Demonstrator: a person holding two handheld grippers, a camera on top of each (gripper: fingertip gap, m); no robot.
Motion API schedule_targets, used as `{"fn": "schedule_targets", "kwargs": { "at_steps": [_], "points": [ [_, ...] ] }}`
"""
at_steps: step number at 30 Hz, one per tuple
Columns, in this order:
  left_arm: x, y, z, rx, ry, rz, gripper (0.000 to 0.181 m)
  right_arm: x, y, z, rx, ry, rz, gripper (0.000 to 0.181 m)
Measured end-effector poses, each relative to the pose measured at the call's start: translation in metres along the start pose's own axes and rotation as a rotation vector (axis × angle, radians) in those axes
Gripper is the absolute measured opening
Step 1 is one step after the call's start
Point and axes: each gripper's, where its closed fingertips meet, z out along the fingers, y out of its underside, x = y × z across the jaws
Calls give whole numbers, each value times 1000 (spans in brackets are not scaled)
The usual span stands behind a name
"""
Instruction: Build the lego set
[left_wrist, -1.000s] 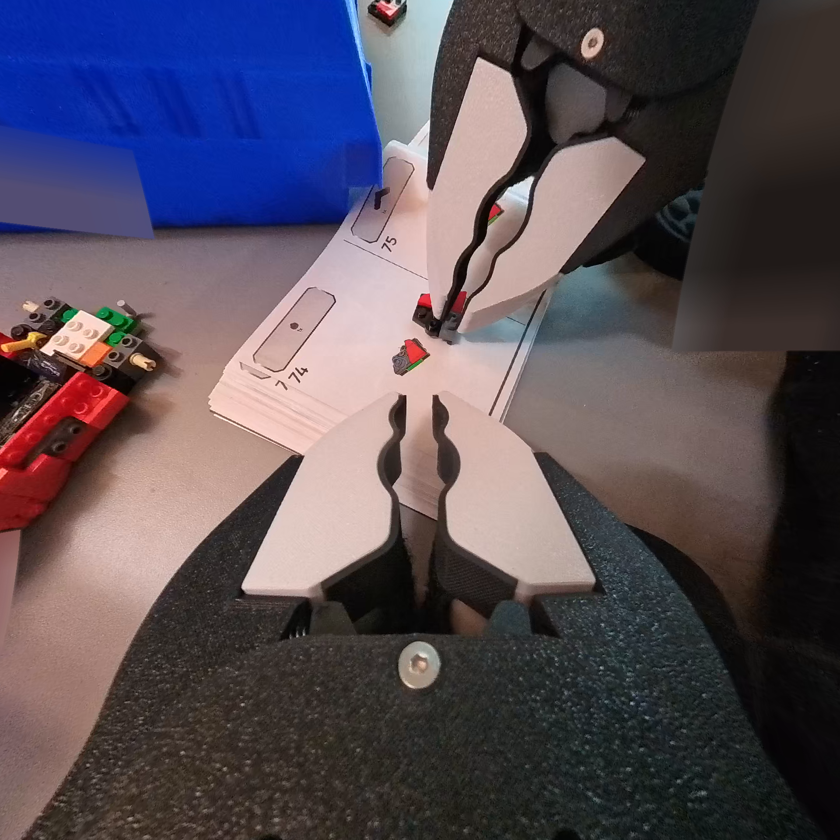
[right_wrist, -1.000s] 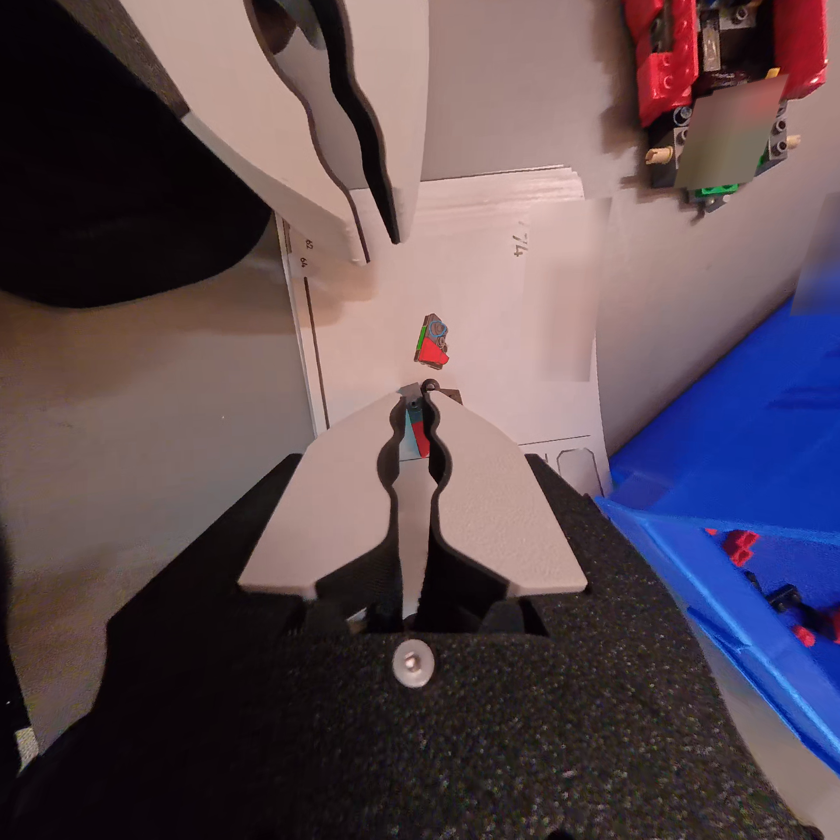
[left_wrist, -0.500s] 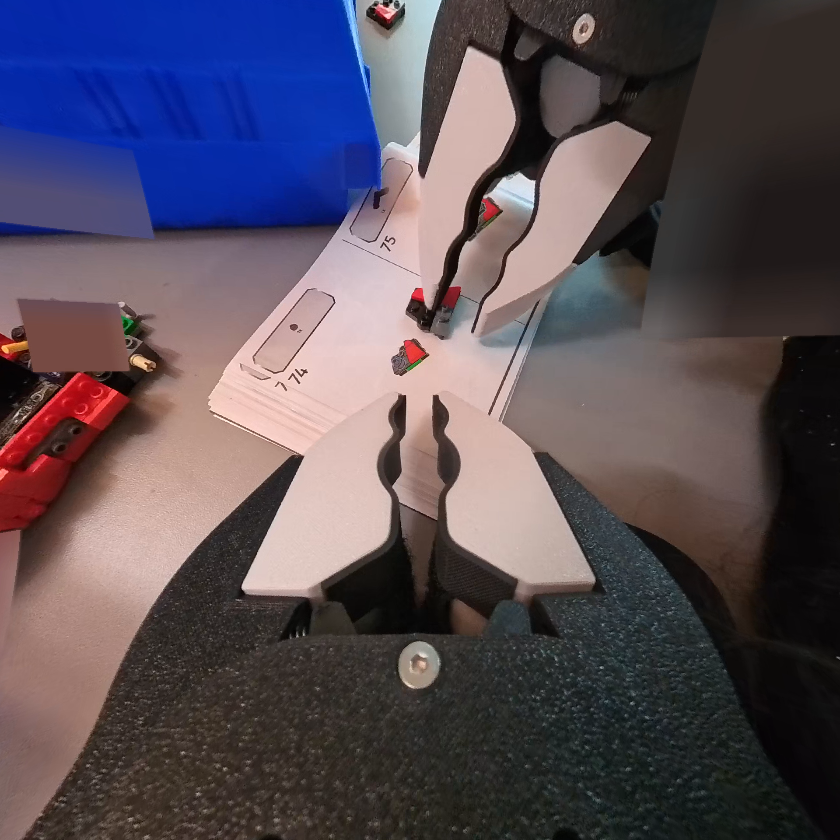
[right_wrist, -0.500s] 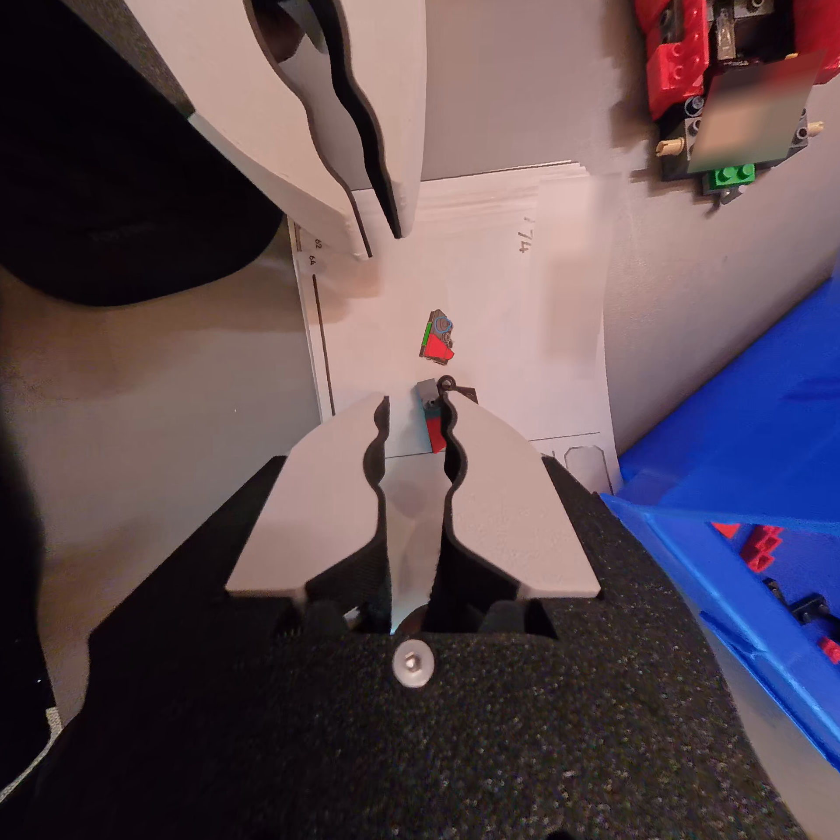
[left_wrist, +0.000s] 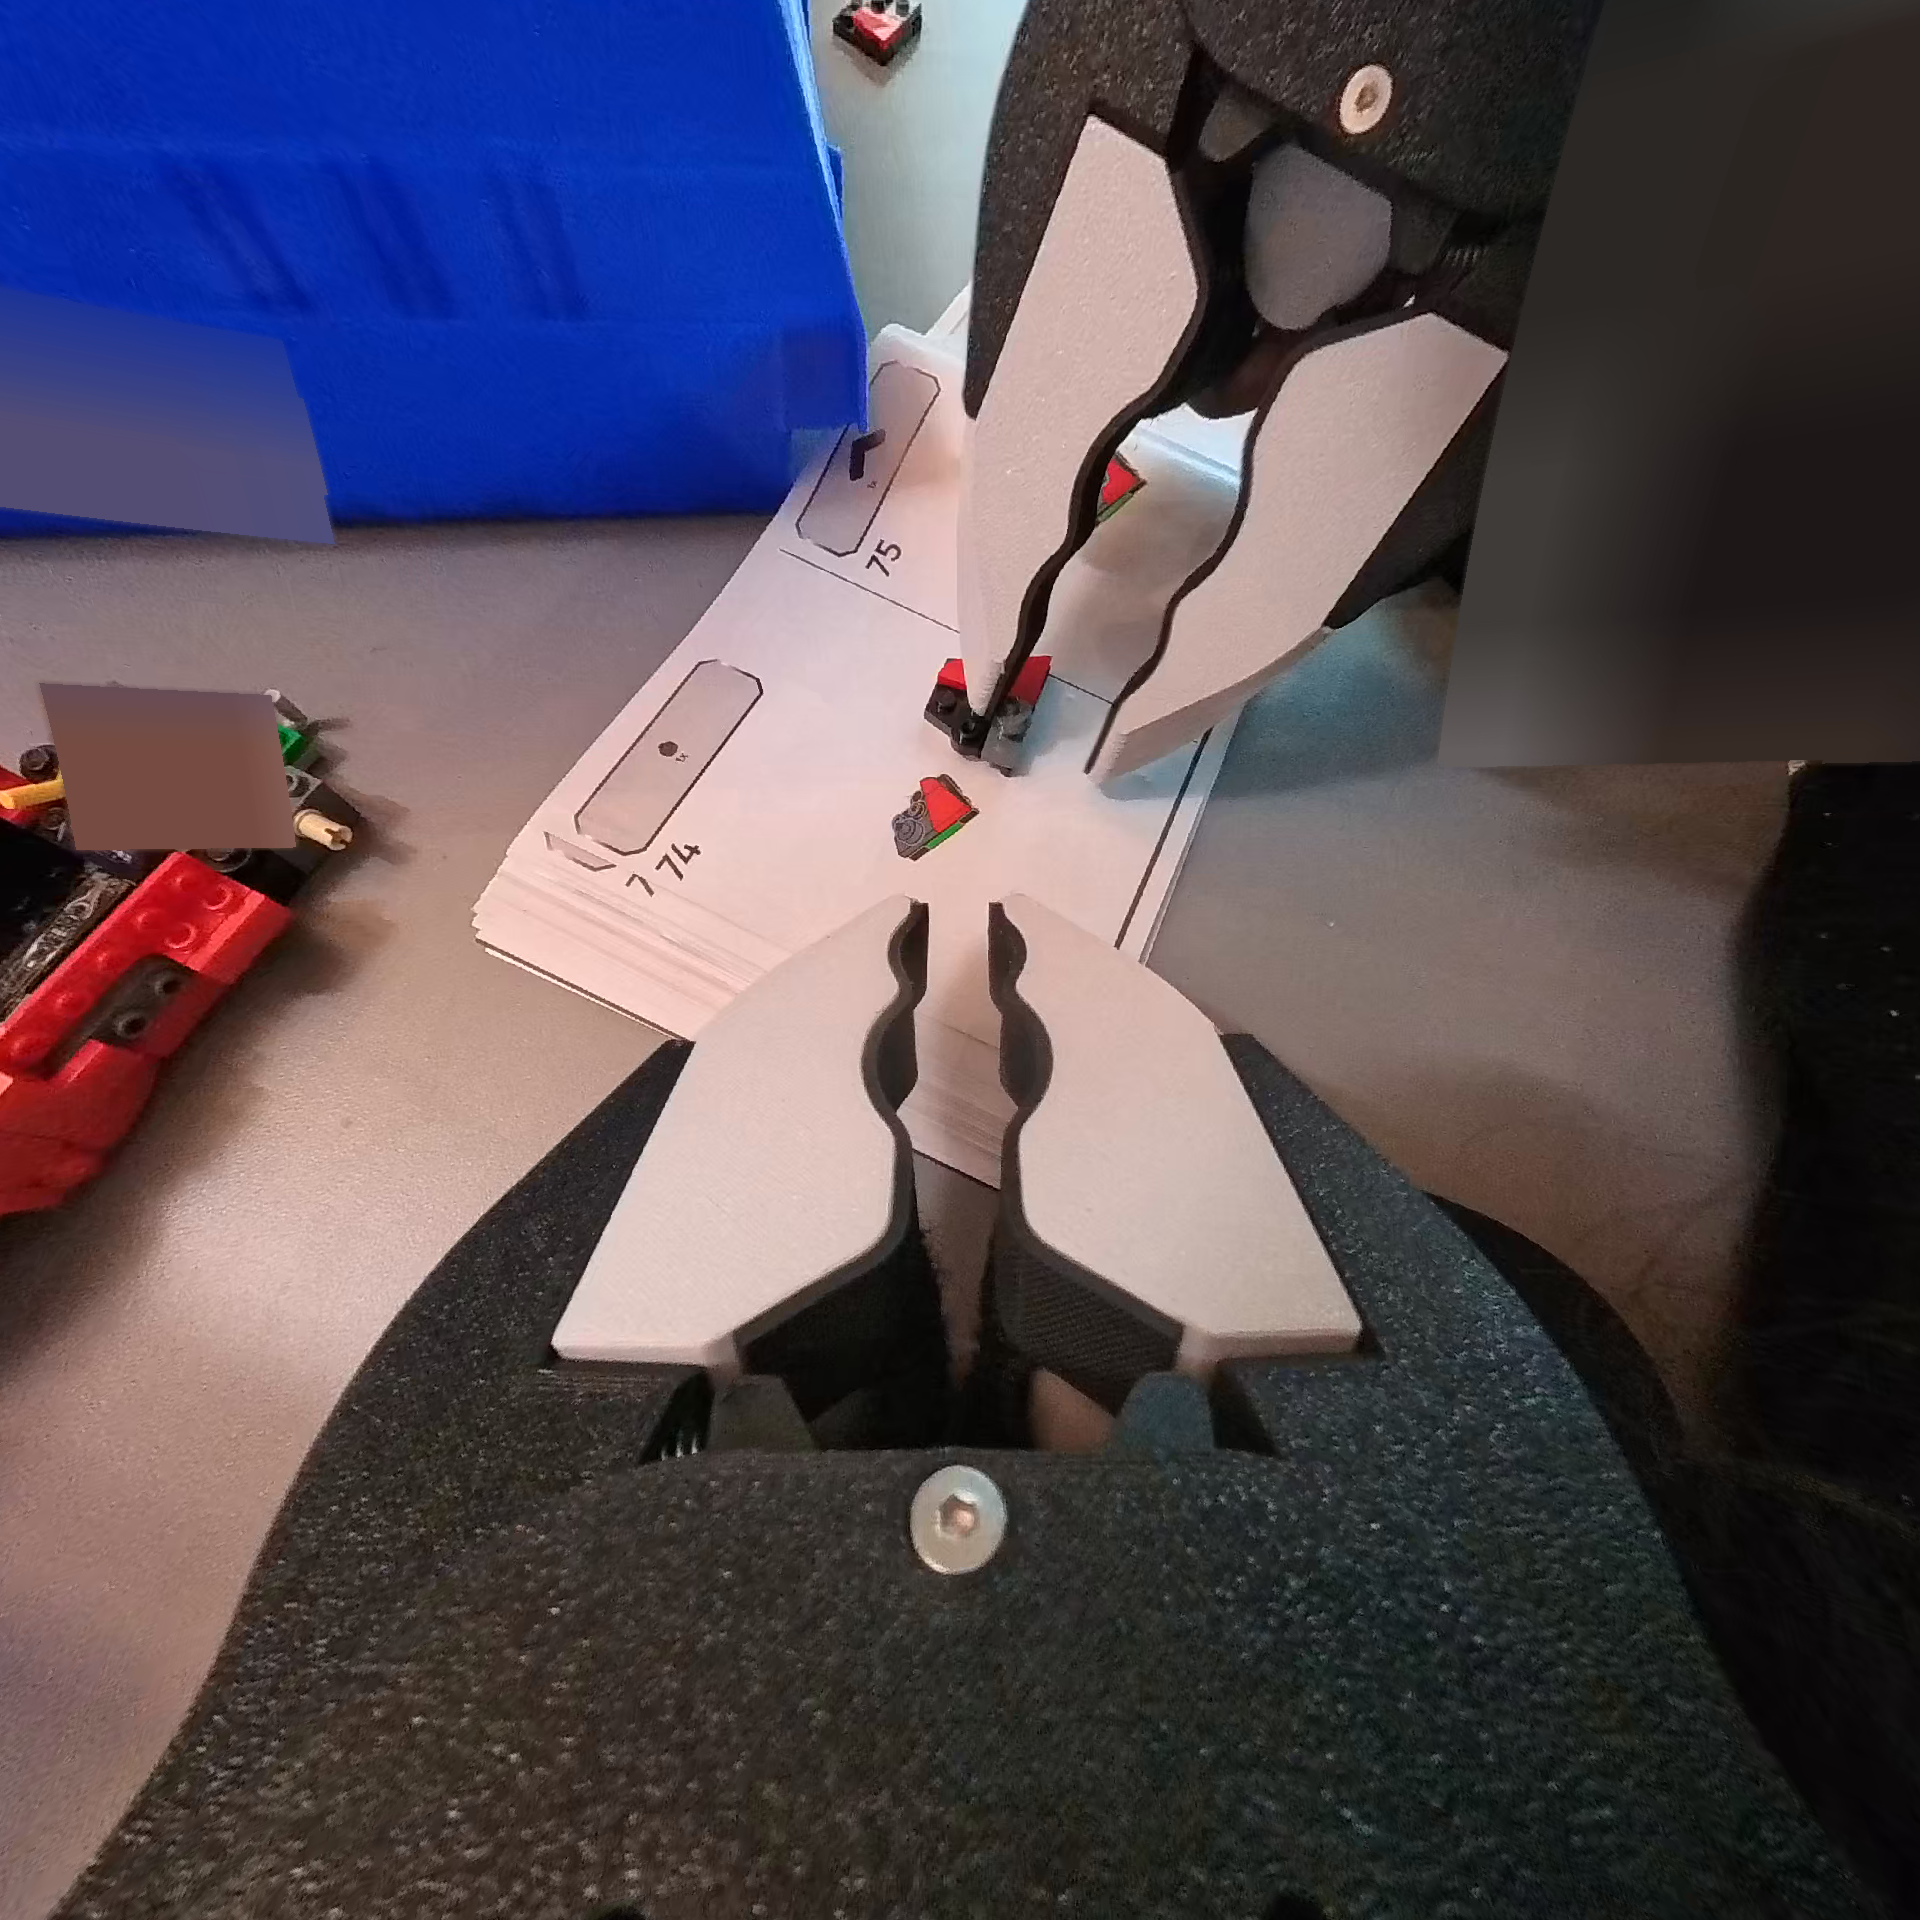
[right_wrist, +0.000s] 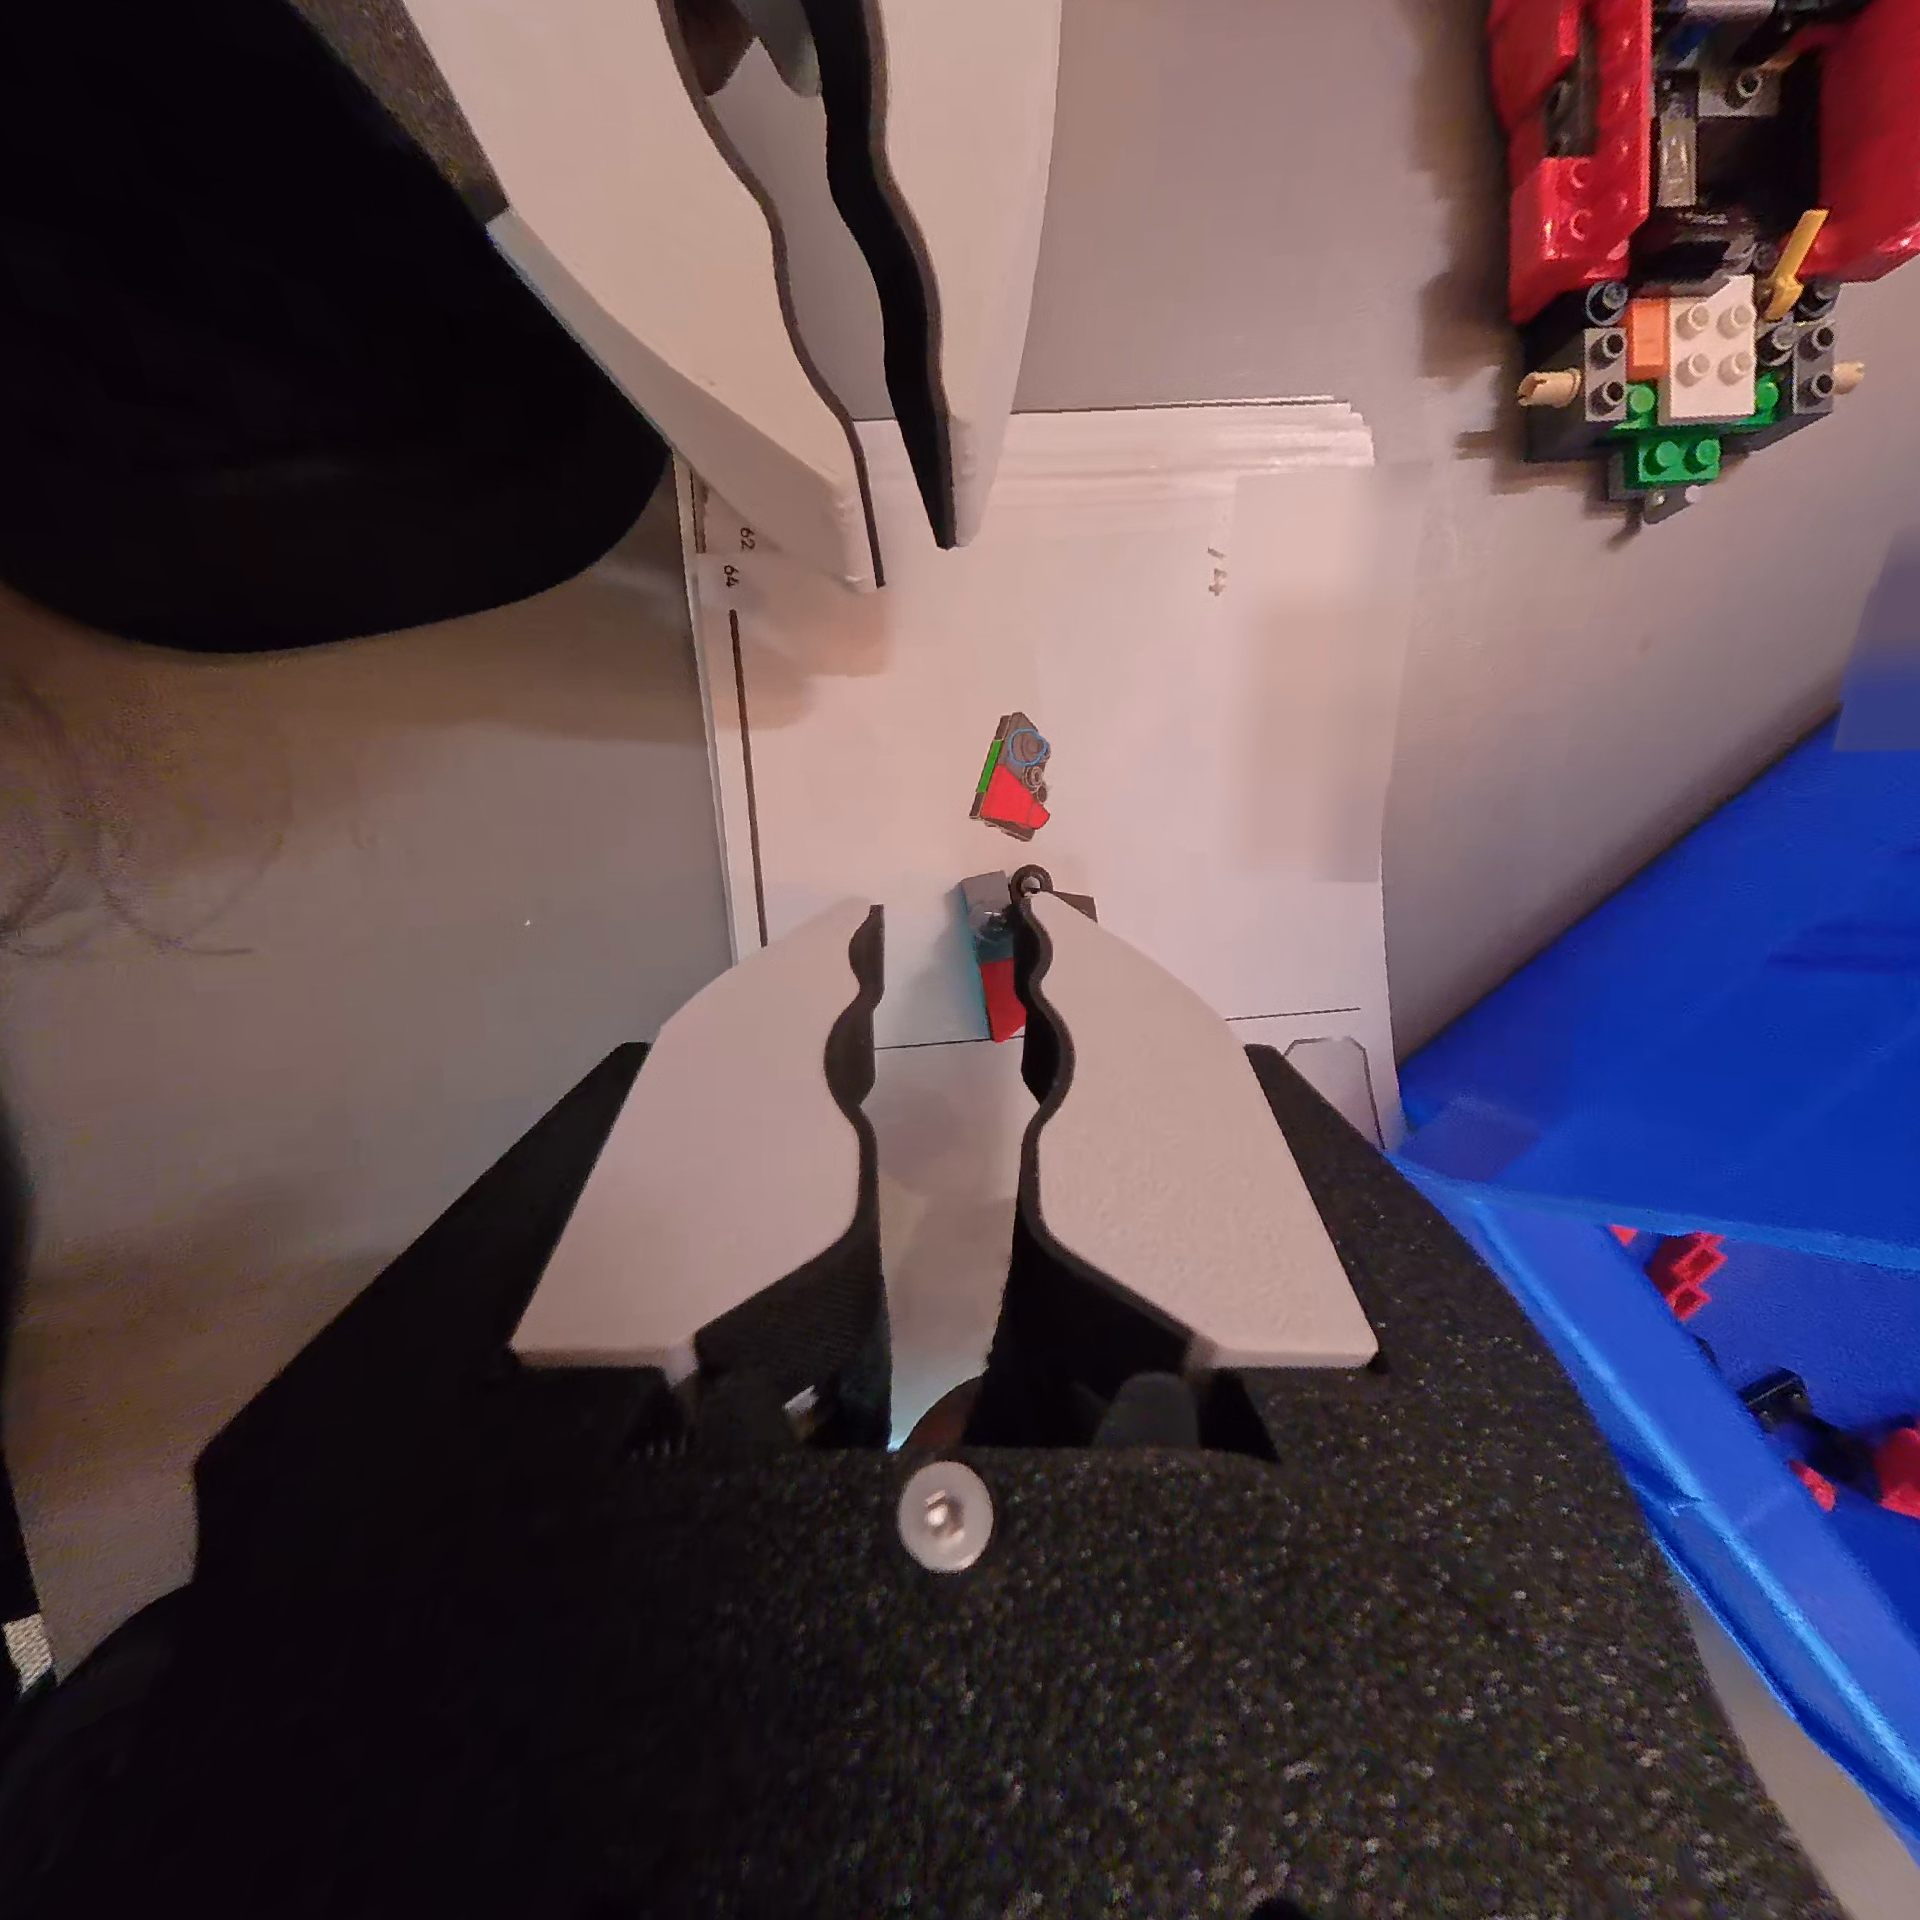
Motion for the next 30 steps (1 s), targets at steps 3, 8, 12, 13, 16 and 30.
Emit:
{"fn": "schedule_targets", "kwargs": {
  "at_steps": [3,8,12,13,16,30],
  "points": [
    [0,0,0,1,0,0,10,0,0,0,3,0,-1,25],
    [0,0,0,-1,1,1,10,-1,0,0,9,6,-6,26],
    [0,0,0,-1,1,1,10,0,-1,-1,18,11,-8,26],
    [0,0,0,-1,1,2,10,-1,-1,-1,18,10,-7,26],
    [0,0,0,-3,1,3,10,0,-1,-1,19,16,-11,26],
    [0,1,0,-4,2,4,10,0,0,-1,15,7,-1,27]
  ]
}}
